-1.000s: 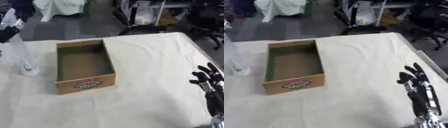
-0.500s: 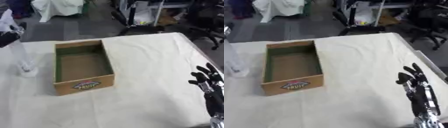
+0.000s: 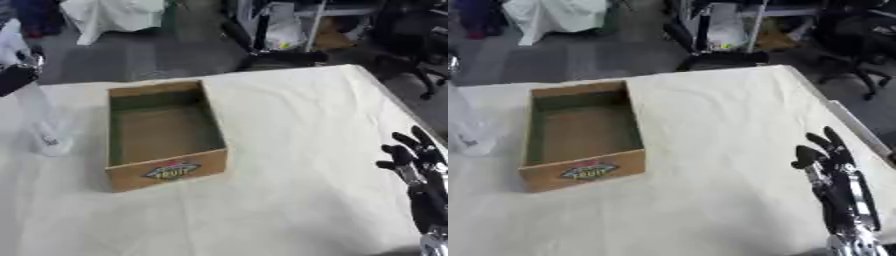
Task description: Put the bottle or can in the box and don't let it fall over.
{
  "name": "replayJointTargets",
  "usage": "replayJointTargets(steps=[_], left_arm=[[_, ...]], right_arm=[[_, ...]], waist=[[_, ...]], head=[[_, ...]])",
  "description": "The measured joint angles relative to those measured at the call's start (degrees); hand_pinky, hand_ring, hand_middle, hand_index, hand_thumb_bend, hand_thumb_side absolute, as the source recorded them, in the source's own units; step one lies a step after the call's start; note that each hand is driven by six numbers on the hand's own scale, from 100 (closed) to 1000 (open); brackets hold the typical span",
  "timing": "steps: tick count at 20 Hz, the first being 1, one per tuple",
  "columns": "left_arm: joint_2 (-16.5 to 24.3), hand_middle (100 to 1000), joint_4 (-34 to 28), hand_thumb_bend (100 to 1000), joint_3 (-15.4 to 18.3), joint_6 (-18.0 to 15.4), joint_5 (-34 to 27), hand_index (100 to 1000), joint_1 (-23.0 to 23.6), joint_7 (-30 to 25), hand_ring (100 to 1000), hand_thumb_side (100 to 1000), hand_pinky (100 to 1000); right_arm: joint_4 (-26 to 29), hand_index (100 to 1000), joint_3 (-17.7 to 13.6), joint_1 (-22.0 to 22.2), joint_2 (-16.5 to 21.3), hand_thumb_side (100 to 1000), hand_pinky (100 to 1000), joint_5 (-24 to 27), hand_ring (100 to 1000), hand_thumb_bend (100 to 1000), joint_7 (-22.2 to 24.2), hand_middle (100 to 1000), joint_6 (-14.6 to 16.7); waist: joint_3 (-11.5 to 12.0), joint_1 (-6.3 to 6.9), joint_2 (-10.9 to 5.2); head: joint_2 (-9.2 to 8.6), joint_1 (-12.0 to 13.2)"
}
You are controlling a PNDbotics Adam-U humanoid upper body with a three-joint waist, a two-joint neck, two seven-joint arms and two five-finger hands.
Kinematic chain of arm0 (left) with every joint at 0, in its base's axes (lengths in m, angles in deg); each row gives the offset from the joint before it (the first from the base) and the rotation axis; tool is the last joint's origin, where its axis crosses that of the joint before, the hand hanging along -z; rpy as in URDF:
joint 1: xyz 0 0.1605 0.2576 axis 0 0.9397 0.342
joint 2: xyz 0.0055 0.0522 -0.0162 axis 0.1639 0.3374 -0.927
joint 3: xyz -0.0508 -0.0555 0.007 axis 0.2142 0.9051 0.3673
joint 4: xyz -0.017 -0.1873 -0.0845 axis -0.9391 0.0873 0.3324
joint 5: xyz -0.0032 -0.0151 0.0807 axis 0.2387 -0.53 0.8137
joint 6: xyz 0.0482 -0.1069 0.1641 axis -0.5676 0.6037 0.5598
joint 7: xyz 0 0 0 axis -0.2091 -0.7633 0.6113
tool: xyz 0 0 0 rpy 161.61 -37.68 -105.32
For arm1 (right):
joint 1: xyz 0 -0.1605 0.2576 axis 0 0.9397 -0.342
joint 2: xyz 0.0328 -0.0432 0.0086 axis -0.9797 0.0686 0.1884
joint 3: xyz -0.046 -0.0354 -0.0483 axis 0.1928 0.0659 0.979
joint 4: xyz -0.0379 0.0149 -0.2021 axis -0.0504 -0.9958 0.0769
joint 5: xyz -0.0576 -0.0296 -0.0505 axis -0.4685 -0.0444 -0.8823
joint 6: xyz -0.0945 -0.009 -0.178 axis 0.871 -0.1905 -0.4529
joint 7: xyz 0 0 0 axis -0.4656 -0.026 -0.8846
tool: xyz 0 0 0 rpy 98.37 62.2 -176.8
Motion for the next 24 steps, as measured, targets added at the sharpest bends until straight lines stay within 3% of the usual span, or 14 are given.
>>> replayJointTargets(steps=[4,11,17,24], left_arm=[[-0.1,363,-0.2,100,-0.1,-0.8,-1.1,601,0.0,1.1,518,104,618],[-0.5,122,-1.3,100,-0.6,-1.2,-2.0,429,0.1,1.6,309,205,495],[-0.4,100,-5.1,100,-0.9,-0.9,-5.1,405,0.2,1.6,279,213,473],[0.1,100,-13.9,100,-2.3,-0.8,-10.4,398,0.1,0.1,275,220,474]], right_arm=[[0.0,1000,0.0,0.0,0.0,523,651,0.1,788,565,0.1,837,0.0],[0.0,1000,0.0,0.0,0.0,522,651,0.1,787,565,0.1,835,0.0],[0.0,1000,0.0,0.0,0.0,522,652,0.1,788,565,0.1,835,0.0],[0.0,1000,0.0,0.0,0.0,521,652,0.1,788,566,0.2,835,0.0]], waist=[[-0.2,0.0,0.07],[-0.3,0.03,0.07],[-0.1,0.11,0.07],[0.1,0.16,0.06]], head=[[-0.01,-0.1],[-0.01,-0.1],[-0.01,-0.2],[0.01,-0.3]])
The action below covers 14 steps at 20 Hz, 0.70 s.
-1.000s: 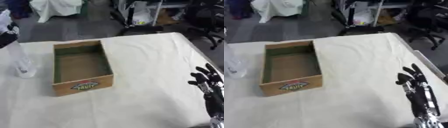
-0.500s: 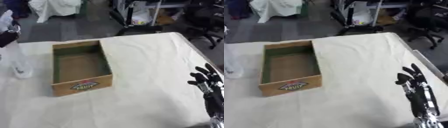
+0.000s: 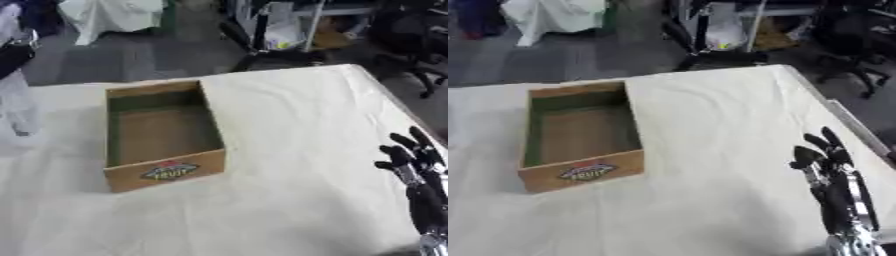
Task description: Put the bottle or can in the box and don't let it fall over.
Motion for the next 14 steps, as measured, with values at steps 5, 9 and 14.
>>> replayJointTargets(steps=[5,9,14], left_arm=[[-0.2,100,-4.9,100,-1.9,0.5,-4.9,396,-1.3,-1.9,274,221,475],[-1.9,100,-7.3,100,-4.3,1.2,-9.1,396,-2.5,-4.8,273,218,474],[-4.9,100,-9.5,100,-8.0,2.6,-13.5,396,-3.1,-9.5,271,212,474]], right_arm=[[0.0,1000,0.0,0.0,0.0,520,653,0.0,788,566,0.1,835,0.0],[0.0,1000,0.2,0.1,0.0,520,653,0.0,788,566,0.3,835,0.0],[0.0,1000,0.4,0.2,0.0,519,653,0.0,788,566,0.7,835,0.0]], waist=[[-0.1,0.0,-0.03],[-0.6,-0.03,-0.17],[-1.4,-0.04,-0.24]], head=[[0.02,0.1],[0.07,0.5],[0.5,1.0]])
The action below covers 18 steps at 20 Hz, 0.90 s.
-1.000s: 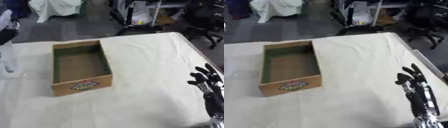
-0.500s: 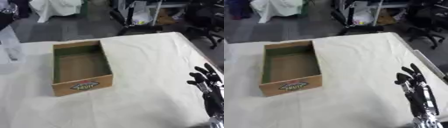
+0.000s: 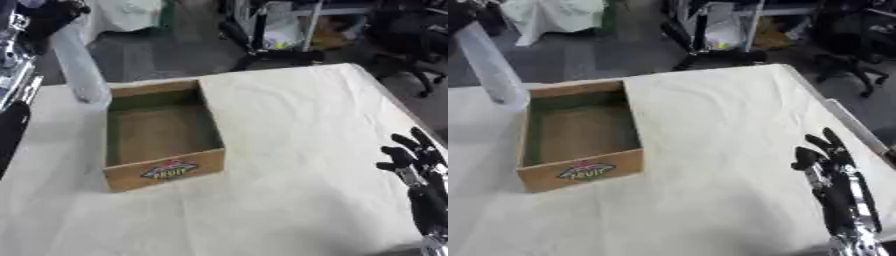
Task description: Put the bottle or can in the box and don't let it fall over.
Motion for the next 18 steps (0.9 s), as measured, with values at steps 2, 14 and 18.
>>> replayJointTargets(steps=[2,14,18], left_arm=[[-1.1,100,-0.9,100,-1.4,0.6,-1.5,396,0.0,-1.7,271,208,475],[-5.3,216,3.3,100,-6.7,4.2,-2.1,526,6.5,-9.5,406,100,557],[-5.0,462,1.0,335,-7.0,3.3,-1.2,720,8.0,-12.0,609,307,646]], right_arm=[[0.0,1000,0.2,0.0,0.0,519,653,0.1,788,565,0.1,835,0.0],[0.0,1000,0.2,0.0,-0.1,516,654,0.4,788,564,0.2,835,-0.1],[0.0,1000,0.2,0.1,-0.1,515,655,0.4,788,563,0.2,834,-0.1]], waist=[[-0.2,0.0,0.0],[-0.4,0.26,0.03],[0.0,0.6,0.01]], head=[[0.01,0.2],[0.02,-0.3],[0.02,-0.6]])
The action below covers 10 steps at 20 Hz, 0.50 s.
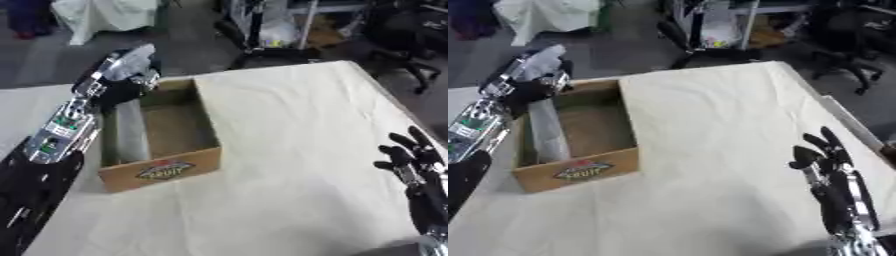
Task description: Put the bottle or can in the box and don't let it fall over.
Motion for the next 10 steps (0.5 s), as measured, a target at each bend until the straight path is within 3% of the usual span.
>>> replayJointTargets(steps=[1,2,3,4,8,10], left_arm=[[0.4,470,-1.1,354,0.0,-0.2,0.3,726,0.6,-0.1,616,328,650],[0.8,540,-2.0,483,0.0,-0.4,0.8,770,1.5,-0.1,684,453,679],[1.3,555,-3.0,506,0.0,-0.6,1.3,778,2.4,0.2,697,473,686],[1.9,613,-4.1,590,0.1,-0.9,1.9,811,3.1,0.7,746,541,713],[4.8,760,-9.3,723,1.6,-1.6,4.9,869,5.6,3.3,846,651,780],[6.4,787,-11.7,752,2.7,-1.7,7.2,881,7.3,4.7,866,683,792]], right_arm=[[0.0,1000,-0.1,0.1,0.0,515,655,0.0,788,563,0.0,834,0.0],[0.0,1000,-0.1,0.2,0.0,516,655,0.0,788,563,0.0,834,0.0],[0.0,1000,-0.3,0.2,0.0,516,655,0.0,788,564,0.0,834,0.0],[0.0,1000,-0.3,0.2,0.0,516,655,0.0,788,563,0.0,834,0.0],[0.0,1000,-0.3,0.3,0.0,516,655,0.0,788,563,-0.2,834,0.1],[0.0,1000,-0.5,0.6,0.0,516,655,0.0,788,564,-0.2,834,0.1]], waist=[[0.1,0.05,0.0],[0.2,0.05,0.0],[0.4,0.05,0.0],[0.6,0.05,-0.02],[1.3,0.2,-0.24],[1.8,0.3,-0.6]], head=[[0.0,0.0],[0.01,-0.1],[0.01,-0.1],[0.02,-0.2],[0.03,-0.6],[0.03,-0.8]])
